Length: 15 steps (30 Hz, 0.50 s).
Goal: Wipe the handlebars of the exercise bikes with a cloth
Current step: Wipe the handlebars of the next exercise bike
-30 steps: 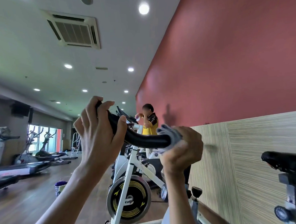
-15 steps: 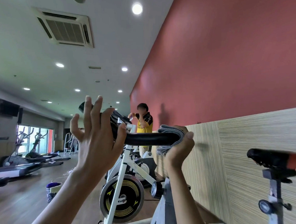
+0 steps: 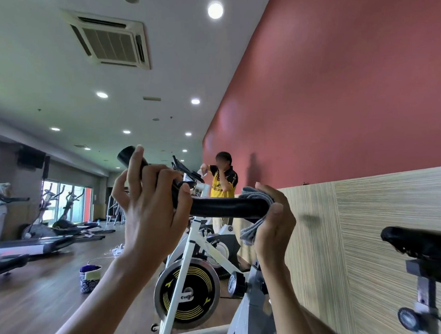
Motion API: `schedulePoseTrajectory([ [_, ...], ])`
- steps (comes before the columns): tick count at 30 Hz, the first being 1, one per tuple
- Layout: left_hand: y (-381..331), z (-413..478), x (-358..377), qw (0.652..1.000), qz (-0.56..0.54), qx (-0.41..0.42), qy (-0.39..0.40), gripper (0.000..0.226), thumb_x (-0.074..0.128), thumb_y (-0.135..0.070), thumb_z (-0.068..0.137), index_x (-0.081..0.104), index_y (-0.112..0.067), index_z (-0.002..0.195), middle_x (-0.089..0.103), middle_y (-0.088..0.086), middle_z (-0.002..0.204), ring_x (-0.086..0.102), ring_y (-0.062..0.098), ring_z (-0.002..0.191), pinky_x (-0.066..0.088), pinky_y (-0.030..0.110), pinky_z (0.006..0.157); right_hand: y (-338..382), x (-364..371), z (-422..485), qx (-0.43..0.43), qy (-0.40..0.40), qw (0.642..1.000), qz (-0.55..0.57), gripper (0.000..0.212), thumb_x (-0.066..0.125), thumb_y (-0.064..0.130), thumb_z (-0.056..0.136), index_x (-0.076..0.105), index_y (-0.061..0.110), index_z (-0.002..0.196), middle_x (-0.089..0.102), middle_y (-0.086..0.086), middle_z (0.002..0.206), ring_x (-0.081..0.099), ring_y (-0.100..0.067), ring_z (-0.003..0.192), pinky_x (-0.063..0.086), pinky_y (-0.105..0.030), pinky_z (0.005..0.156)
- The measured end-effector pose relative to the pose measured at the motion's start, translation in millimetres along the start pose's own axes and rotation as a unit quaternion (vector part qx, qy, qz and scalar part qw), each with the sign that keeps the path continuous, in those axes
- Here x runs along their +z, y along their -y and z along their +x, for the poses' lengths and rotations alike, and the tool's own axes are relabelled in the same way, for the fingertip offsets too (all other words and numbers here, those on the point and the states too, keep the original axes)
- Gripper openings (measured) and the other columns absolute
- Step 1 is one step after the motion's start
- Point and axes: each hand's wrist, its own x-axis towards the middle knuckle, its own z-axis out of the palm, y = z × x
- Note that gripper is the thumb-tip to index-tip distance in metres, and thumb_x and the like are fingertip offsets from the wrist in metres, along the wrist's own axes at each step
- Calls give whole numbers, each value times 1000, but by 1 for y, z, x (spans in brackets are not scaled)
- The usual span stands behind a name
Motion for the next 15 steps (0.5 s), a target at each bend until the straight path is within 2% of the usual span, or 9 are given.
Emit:
schedulePoseTrajectory([
  [2, 0, 0, 1, 1000, -5, -4, 3, 25, 41, -30, 92, 58, -11, 94, 57, 8, 104, 22, 32, 145, 18, 48, 109, 5, 2, -2, -42, -5, 999, -24, 65, 22, 62, 100, 65, 14, 103, 70, -6, 94, 68, -27, 87, 52, -47, 74],
  [4, 0, 0, 2, 1000, -6, -10, 5, 26, 41, -30, 92, 58, -11, 93, 57, 8, 105, 21, 31, 145, 19, 51, 108, 11, 7, 1, -47, -16, 999, -8, 65, 23, 58, 100, 67, 11, 94, 69, -2, 84, 67, -22, 79, 50, -36, 69],
  [6, 0, 0, 2, 1000, -4, -11, 6, 27, 41, -30, 92, 59, -10, 92, 58, 8, 106, 21, 30, 145, 20, 51, 108, 12, 11, 7, 67, -40, 994, 81, 62, 24, 53, 97, 67, 13, 78, 67, 4, 66, 66, -12, 64, 47, -26, 57],
  [8, 1, -1, 2, 1000, -8, -13, 6, 29, 40, -30, 93, 59, -9, 91, 58, 8, 106, 20, 30, 145, 20, 53, 108, 9, 10, 15, 225, -47, 953, 199, 69, 23, 63, 92, 67, 17, 65, 65, 2, 55, 62, -13, 49, 47, -22, 46],
  [9, 0, -1, 1, 1000, -13, -15, 7, 28, 40, -31, 93, 58, -9, 91, 58, 8, 107, 20, 30, 146, 20, 53, 108, 7, 9, 16, 260, -51, 936, 232, 75, 22, 72, 89, 67, 18, 62, 65, -1, 54, 61, -18, 47, 47, -22, 45],
  [11, -1, -2, 2, 1000, -23, -18, 4, 27, 41, -31, 92, 58, -10, 91, 56, 6, 108, 19, 29, 146, 20, 53, 109, 10, 13, 13, 246, -73, 939, 231, 83, 25, 86, 80, 68, 17, 65, 65, -7, 58, 62, -27, 53, 49, -28, 54],
  [13, 0, -3, 3, 1000, -26, -14, -6, 27, 43, -32, 90, 59, -10, 91, 55, 5, 108, 20, 30, 146, 19, 52, 110, 20, 22, 8, 190, -110, 952, 215, 77, 26, 85, 80, 68, 22, 70, 64, -5, 59, 64, -27, 57, 49, -29, 58],
  [15, 0, -4, 4, 999, -30, -9, -10, 28, 44, -34, 89, 59, -10, 92, 53, 3, 110, 20, 30, 146, 20, 55, 110, 23, 28, 5, 145, -124, 959, 209, 74, 25, 85, 81, 70, 27, 70, 65, -4, 59, 66, -28, 58, 51, -28, 56],
])
